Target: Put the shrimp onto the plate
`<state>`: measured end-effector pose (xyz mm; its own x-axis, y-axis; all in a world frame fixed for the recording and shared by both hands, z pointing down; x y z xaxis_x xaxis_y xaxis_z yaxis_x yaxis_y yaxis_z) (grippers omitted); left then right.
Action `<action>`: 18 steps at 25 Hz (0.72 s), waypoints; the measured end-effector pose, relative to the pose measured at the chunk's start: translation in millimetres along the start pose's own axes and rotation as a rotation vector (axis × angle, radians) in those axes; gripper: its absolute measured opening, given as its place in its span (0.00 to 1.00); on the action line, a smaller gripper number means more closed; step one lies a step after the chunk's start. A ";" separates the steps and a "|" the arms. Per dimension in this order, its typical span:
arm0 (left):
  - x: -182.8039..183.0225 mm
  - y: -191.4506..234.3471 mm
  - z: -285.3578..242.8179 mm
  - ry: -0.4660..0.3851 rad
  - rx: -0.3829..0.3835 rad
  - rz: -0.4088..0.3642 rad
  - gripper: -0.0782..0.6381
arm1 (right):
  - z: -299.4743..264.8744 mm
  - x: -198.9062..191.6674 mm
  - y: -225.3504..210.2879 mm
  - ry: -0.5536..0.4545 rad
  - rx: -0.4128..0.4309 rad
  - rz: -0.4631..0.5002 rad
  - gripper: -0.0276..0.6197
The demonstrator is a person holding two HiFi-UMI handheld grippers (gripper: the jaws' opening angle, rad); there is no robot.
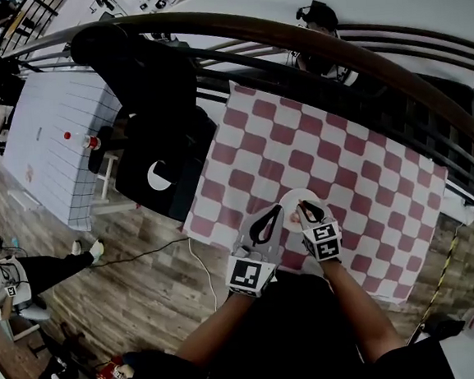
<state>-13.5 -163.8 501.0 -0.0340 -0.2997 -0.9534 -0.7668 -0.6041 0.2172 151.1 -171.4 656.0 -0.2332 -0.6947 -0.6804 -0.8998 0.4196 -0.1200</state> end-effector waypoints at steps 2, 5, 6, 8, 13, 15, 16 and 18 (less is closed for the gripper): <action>1.6 -0.5 -2.2 0.000 0.003 0.009 0.12 | -6.4 -2.8 -3.2 0.014 0.000 -0.002 0.13; 2.0 -1.3 -2.9 -0.002 0.007 0.003 0.12 | -16.5 -6.6 -6.6 0.037 0.001 -0.003 0.13; 1.4 -1.6 -2.3 0.001 0.008 0.004 0.12 | -19.5 -8.8 -6.7 0.045 0.002 -0.005 0.13; 0.6 -2.9 -1.2 0.010 0.006 0.011 0.12 | -23.9 -14.0 -6.8 0.062 0.003 -0.012 0.13; 4.0 -1.8 1.1 0.014 0.030 0.025 0.12 | -37.7 -20.4 -10.0 0.099 0.003 -0.008 0.13; 2.0 1.5 3.3 0.017 0.042 0.016 0.12 | -43.2 -22.1 -10.1 0.110 0.002 -0.011 0.13; 0.6 2.7 4.2 0.019 0.045 0.014 0.12 | -45.7 -23.2 -10.5 0.113 0.001 -0.013 0.13; -1.8 3.9 4.8 0.023 0.052 0.016 0.12 | -50.0 -24.7 -12.4 0.120 0.002 -0.017 0.13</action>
<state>-19.4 -162.0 502.6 -0.0325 -0.3265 -0.9447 -0.7988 -0.5596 0.2209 149.6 -188.7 710.4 -0.2606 -0.7665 -0.5871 -0.9030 0.4086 -0.1326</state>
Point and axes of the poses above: the fingertips, and each gripper's own axes: z backward along the fingers, y to its left, x out of its top, the point moved 9 cm from there along z, backward along the fingers, and after that the axes turned 4 degrees about -x, right-handed, at the moved point
